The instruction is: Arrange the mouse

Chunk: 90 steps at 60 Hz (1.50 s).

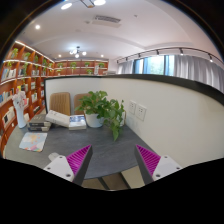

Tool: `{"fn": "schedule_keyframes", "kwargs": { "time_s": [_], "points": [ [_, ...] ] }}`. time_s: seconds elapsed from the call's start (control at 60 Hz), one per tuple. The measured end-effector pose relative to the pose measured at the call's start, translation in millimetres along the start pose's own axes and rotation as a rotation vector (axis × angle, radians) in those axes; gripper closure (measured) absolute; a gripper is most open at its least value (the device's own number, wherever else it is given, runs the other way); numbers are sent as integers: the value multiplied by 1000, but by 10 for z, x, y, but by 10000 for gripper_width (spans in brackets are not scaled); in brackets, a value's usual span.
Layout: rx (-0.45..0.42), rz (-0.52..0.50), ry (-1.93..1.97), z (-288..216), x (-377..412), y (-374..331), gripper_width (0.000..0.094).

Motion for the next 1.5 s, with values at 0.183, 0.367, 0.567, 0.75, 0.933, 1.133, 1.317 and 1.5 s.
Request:
{"fn": "schedule_keyframes", "kwargs": {
  "time_s": [0.183,0.367,0.567,0.75,0.933,1.133,1.317,1.5],
  "points": [
    [51,-103,-18,492,479,78,85],
    [156,-258,-58,1258,1241,234,78],
    [250,-381,-77,1840,1980,609,81],
    [267,-404,-67,1891,2331,1191,81],
    [265,-368,-55,1711,2346,1749,100],
    [281,-355,-31,1542,2327,2204,174],
    [288,-312,13,1444,2256,2454,389],
    [338,-291,26,1434,2267,2527,500]
  ]
}}
Point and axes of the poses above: the point between the fingertips, and its own axes, seen from behind it with the camera up: x to the left, z down, y forward, the way the camera looks, the point moved 1 cm from there along -y, backward, against the way the camera looks, and after that the axes turned 12 degrees about -z, right-handed, at the moved point
